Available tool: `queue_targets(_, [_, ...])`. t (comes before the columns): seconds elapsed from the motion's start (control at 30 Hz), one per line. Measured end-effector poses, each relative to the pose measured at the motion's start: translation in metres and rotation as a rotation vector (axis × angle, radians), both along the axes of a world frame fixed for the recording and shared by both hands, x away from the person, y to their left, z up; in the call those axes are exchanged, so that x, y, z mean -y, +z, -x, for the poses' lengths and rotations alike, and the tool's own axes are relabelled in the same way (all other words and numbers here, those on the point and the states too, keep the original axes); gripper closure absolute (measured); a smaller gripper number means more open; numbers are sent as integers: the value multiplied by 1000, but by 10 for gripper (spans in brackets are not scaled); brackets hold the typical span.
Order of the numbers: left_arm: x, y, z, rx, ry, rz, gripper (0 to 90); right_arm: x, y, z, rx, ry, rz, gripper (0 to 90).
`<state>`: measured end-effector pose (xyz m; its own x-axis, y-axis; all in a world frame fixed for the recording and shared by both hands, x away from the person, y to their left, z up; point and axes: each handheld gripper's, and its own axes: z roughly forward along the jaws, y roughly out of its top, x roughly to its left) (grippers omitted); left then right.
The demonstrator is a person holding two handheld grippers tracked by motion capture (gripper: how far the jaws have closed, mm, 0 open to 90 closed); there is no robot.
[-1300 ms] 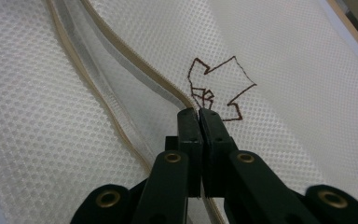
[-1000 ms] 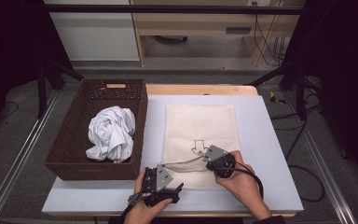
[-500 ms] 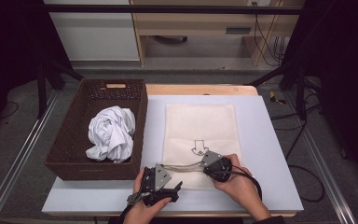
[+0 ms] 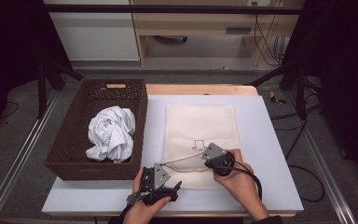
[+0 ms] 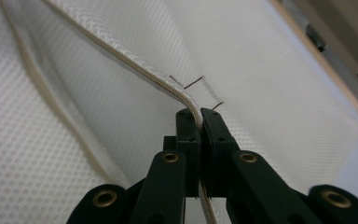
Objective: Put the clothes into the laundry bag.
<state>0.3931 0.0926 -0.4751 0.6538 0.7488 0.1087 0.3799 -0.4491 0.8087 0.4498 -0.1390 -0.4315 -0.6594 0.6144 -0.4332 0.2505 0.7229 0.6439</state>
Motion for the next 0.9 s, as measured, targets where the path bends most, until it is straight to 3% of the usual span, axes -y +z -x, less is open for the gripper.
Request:
queue_targets(0.2, [1, -2, -2, -9, 4, 1, 111, 2, 23, -4, 93, -29, -80, 879])
queue_targets(0.37, [-2, 1, -3, -10, 5, 20, 116, -3, 32, -6, 110, -32, -92, 878])
queue_targets(0.5, [-5, 12, 3, -4, -16, 54, 114, -4, 30, -5, 88, -15, -90, 877])
queue_targets(0.53, [-8, 22, 9, 7, -28, 77, 111, -4, 28, -3, 80, -5, -95, 877])
queue_targets(0.6, [-10, 30, 12, 11, -35, 84, 107, -3, 26, -1, 71, 5, -95, 876])
queue_targets(0.67, [-15, 48, 17, 28, -44, 121, 104, -2, 26, -1, 71, 10, -94, 876])
queue_targets(0.73, [-21, 71, 19, 55, -40, 130, 87, -1, 26, -1, 65, 13, -95, 876])
queue_targets(0.77, [-25, 83, 18, 67, -30, 125, 87, -1, 26, -1, 65, 13, -95, 876])
queue_targets(0.8, [-36, 105, 15, 98, -3, 113, 85, 0, 26, -1, 64, 13, -95, 875])
queue_targets(0.83, [-36, 105, 15, 98, -3, 113, 83, 0, 25, -1, 58, 14, -93, 875])
queue_targets(0.9, [-49, 123, 7, 122, 25, 81, 69, 1, 24, -1, 57, 17, -89, 874])
